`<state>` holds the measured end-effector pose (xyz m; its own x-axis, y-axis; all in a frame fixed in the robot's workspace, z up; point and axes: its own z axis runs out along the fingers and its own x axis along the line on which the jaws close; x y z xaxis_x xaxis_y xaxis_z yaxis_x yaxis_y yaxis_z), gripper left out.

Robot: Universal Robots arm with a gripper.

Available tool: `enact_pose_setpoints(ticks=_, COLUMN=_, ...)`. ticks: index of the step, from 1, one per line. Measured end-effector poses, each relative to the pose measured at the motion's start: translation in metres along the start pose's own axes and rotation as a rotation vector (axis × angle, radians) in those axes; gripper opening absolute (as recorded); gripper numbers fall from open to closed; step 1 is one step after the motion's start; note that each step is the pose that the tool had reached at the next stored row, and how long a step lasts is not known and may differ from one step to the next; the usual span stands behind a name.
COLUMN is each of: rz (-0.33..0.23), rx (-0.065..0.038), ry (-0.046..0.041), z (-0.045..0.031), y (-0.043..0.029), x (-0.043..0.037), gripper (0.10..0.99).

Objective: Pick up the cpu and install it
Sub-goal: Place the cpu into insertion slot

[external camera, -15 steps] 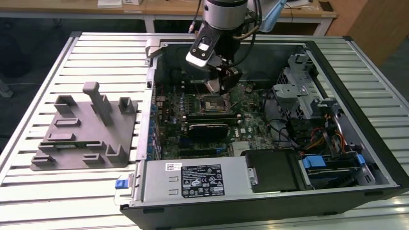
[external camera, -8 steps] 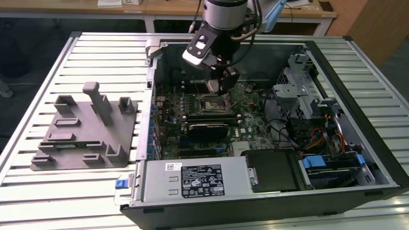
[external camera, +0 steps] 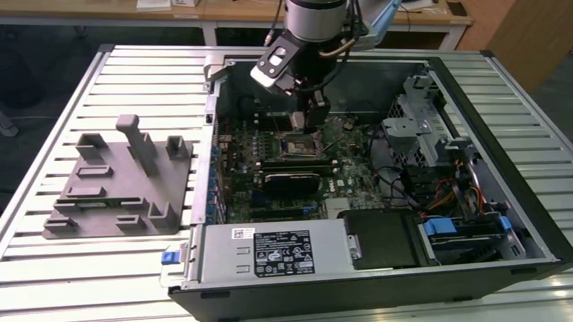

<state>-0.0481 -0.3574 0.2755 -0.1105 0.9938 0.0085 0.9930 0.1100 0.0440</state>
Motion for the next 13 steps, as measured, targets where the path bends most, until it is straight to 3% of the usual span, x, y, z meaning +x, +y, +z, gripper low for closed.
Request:
enact_pose_setpoints(ticks=3, rz=0.052, rx=0.000, ry=-0.0024, z=0.0000, y=0.0000, x=0.0000, gripper=0.545)
enact_pose_setpoints(ticks=4, rz=0.097, rx=-0.001, ry=-0.0043, z=0.0001, y=0.0000, x=0.0000, gripper=0.545)
enact_pose_setpoints(ticks=13, rz=0.251, rx=-0.002, ry=-0.0111, z=0.0003, y=0.0000, x=0.0000, gripper=0.545)
